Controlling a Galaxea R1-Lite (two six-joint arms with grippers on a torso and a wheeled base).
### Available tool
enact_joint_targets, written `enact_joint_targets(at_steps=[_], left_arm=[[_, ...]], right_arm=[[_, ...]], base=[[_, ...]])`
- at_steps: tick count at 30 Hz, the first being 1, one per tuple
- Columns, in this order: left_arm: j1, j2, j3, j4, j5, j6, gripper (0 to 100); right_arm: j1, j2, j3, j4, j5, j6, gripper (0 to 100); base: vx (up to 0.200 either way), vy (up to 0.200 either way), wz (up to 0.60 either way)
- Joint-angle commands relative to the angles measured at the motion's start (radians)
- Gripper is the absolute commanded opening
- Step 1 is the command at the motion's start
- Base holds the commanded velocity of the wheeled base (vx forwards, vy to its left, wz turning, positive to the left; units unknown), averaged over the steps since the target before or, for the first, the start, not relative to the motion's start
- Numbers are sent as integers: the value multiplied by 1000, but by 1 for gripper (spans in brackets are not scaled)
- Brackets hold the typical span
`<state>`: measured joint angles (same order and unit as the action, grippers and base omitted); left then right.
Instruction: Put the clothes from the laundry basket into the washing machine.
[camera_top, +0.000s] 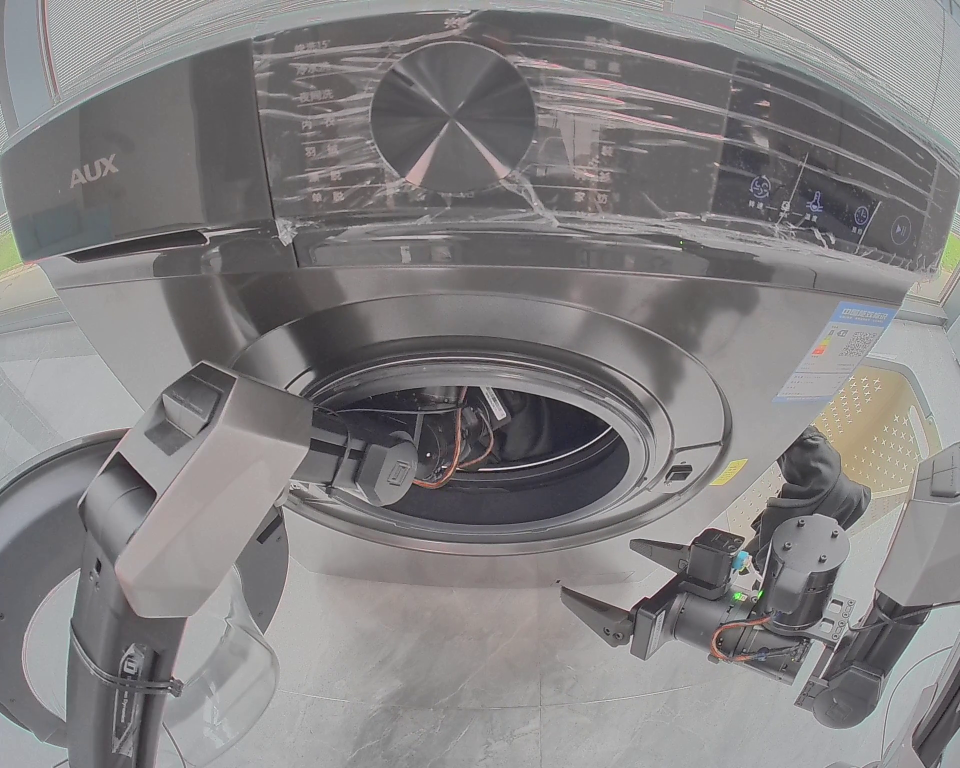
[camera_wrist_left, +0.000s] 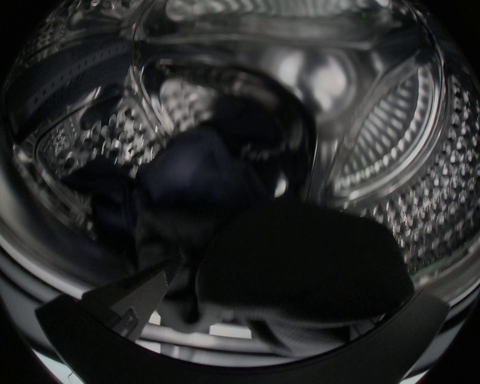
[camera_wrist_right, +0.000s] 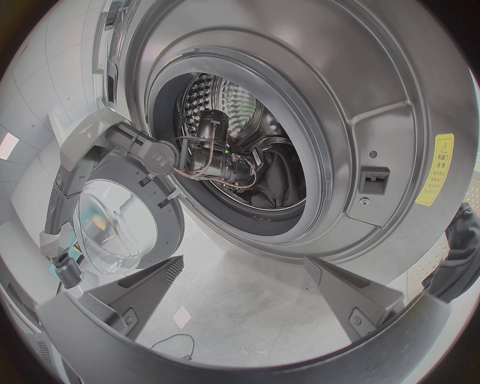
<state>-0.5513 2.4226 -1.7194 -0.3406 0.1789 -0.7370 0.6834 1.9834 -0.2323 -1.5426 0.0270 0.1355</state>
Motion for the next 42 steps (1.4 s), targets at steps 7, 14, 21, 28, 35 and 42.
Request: enact_joint_targets(at_steps=[7, 14, 21, 28, 35, 42], left_arm=[[-42, -304, 127, 420, -245, -22, 100], [-41, -326, 130, 488, -274, -8, 100], [-49, -352, 193, 377, -262, -4, 100], [-56, -316, 337, 17, -193, 77, 100], [-49, -180, 495, -469, -176, 252, 100], [-44, -96, 465, -505, -173, 292, 100]], right_arm=[[1, 2, -1, -1, 1, -1, 100], [2, 2, -1, -1, 1, -1, 100], [2, 2, 1, -1, 1, -1, 100], [1, 2, -1, -1, 1, -1, 100], [1, 2, -1, -1, 1, -1, 100], [2, 3, -1, -1, 1, -1, 100]], base=[[0, 0, 0], [0, 0, 0], [0, 0, 0], [0, 0, 0], [0, 0, 0], [0, 0, 0]])
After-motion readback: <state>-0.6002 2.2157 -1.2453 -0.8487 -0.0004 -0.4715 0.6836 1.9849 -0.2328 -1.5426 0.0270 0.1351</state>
